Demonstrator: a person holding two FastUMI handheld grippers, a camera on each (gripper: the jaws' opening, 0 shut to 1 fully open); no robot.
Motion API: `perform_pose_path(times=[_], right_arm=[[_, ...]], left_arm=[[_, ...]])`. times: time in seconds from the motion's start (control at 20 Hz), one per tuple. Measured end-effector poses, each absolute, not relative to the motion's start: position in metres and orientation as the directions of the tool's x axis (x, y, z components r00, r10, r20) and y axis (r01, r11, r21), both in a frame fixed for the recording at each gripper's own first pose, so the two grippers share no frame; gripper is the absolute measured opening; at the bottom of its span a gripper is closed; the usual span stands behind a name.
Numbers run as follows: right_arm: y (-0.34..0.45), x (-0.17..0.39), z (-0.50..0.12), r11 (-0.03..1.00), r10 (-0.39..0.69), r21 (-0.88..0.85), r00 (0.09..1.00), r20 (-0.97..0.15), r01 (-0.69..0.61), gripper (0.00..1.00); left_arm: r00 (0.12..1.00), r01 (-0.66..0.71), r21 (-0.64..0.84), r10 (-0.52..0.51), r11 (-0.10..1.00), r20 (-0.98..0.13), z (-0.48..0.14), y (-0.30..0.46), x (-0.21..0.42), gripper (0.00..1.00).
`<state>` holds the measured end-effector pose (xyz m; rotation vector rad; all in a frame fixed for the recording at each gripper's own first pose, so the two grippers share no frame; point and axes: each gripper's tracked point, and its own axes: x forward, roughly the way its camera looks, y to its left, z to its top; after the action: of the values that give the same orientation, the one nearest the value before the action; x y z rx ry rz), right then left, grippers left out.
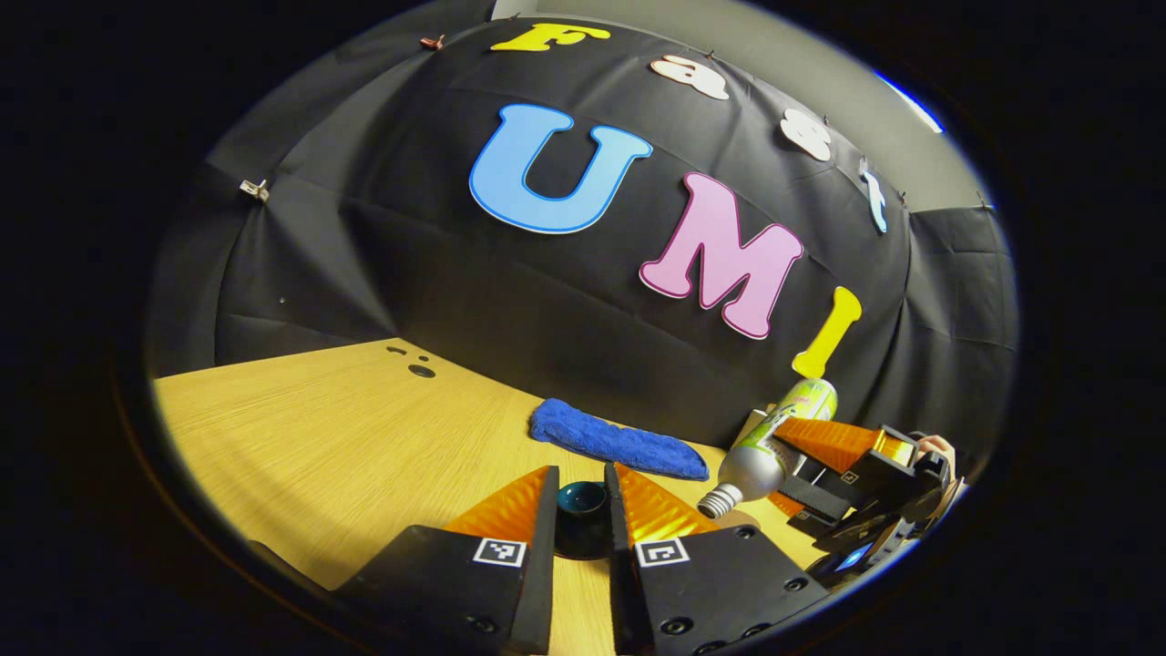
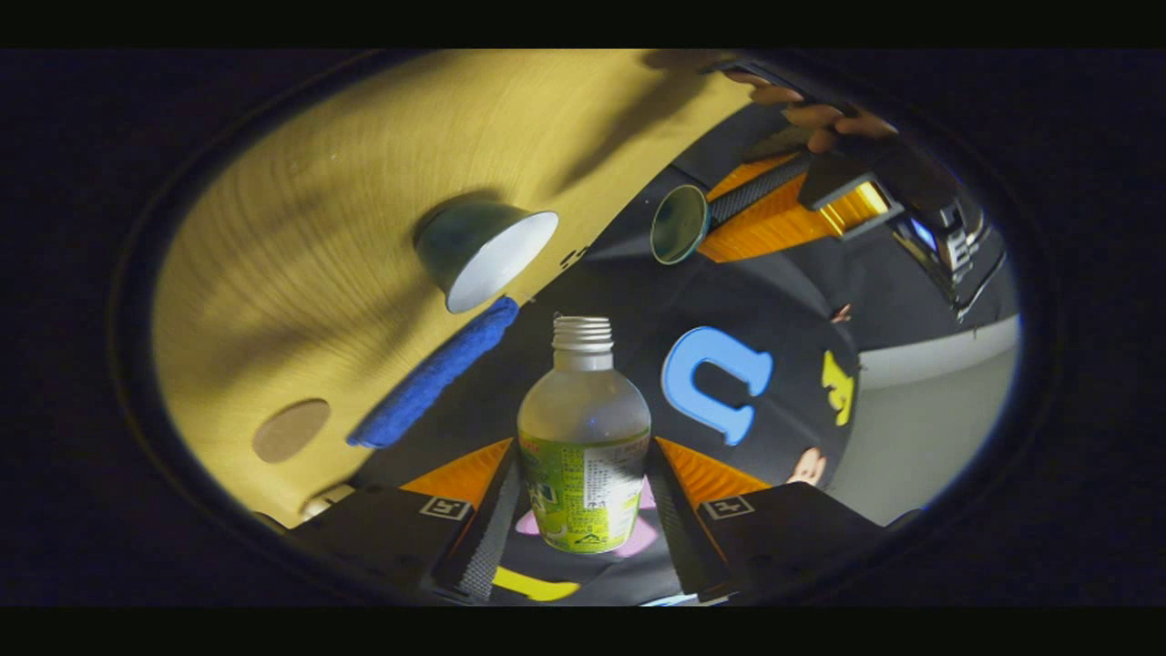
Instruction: Open the teacup lid with one hand, grasp the water bottle and pour water into the teacup with the other hand; after pouring, place the water bottle on the coaster and then close the teacup lid.
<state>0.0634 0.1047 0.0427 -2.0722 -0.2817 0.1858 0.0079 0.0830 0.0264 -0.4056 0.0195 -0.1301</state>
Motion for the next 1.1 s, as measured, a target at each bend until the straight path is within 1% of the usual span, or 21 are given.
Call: perform_pose_path(times=[0.1, 0.2, 0.25, 0.3, 0.35, 0.45, 0.5, 0.6, 0.65, 0.75, 0.9, 1.0, 1.1], right_arm=[[0.094, 0.063, 0.032, -0.313, 0.245, -0.949, 0.969, -0.036, 0.044, 0.76], [0.095, 0.058, 0.026, -0.151, 0.222, -0.988, 0.974, -0.051, -0.018, 0.76], [0.094, 0.057, 0.018, -0.048, 0.208, -0.997, 0.975, -0.075, -0.066, 0.74], [0.092, 0.054, 0.009, 0.066, 0.197, -0.991, 0.975, -0.102, -0.117, 0.74], [0.089, 0.051, 0.004, 0.178, 0.180, -0.972, 0.976, -0.121, -0.154, 0.77], [0.082, 0.050, 0.003, 0.412, 0.148, -0.893, 0.980, -0.131, -0.181, 0.77], [0.079, 0.048, 0.010, 0.535, 0.156, -0.823, 0.980, -0.127, -0.192, 0.77], [0.079, 0.054, 0.026, 0.755, 0.194, -0.618, 0.975, -0.109, -0.219, 0.77], [0.075, 0.056, 0.032, 0.829, 0.220, -0.506, 0.971, -0.094, -0.237, 0.77], [0.065, 0.066, 0.049, 0.910, 0.246, -0.330, 0.967, -0.063, -0.252, 0.77], [0.033, 0.081, 0.058, 0.958, 0.233, -0.164, 0.972, -0.024, -0.234, 0.77], [0.016, 0.091, 0.054, 0.978, 0.197, -0.065, 0.980, -0.015, -0.198, 0.77], [-0.001, 0.103, 0.044, 0.989, 0.151, -0.005, 0.988, -0.031, -0.151, 0.77]], left_arm=[[0.992, 0.120, -0.395, -0.127, 0.911, 0.008, 0.027, 0.084, 0.007, 0.29], [0.992, 0.116, -0.395, -0.124, 0.911, 0.007, 0.027, 0.085, 0.007, 0.29], [0.993, 0.114, -0.394, -0.122, 0.912, 0.006, 0.026, 0.085, 0.007, 0.29], [0.993, 0.113, -0.395, -0.120, 0.912, 0.006, 0.027, 0.085, 0.008, 0.29], [0.993, 0.114, -0.395, -0.121, 0.912, 0.008, 0.027, 0.084, 0.007, 0.29], [0.992, 0.116, -0.394, -0.122, 0.912, 0.009, 0.028, 0.083, 0.007, 0.29], [0.992, 0.120, -0.395, -0.126, 0.911, 0.011, 0.029, 0.082, 0.006, 0.29], [0.991, 0.127, -0.398, -0.132, 0.909, 0.014, 0.030, 0.080, 0.006, 0.29], [0.991, 0.128, -0.398, -0.133, 0.908, 0.015, 0.030, 0.079, 0.006, 0.29], [0.991, 0.129, -0.399, -0.136, 0.908, 0.012, 0.029, 0.078, 0.006, 0.29], [0.991, 0.129, -0.401, -0.137, 0.907, 0.009, 0.029, 0.078, 0.007, 0.29], [0.990, 0.129, -0.403, -0.138, 0.906, 0.007, 0.028, 0.077, 0.007, 0.29], [0.990, 0.128, -0.404, -0.138, 0.906, 0.004, 0.027, 0.077, 0.008, 0.30]])
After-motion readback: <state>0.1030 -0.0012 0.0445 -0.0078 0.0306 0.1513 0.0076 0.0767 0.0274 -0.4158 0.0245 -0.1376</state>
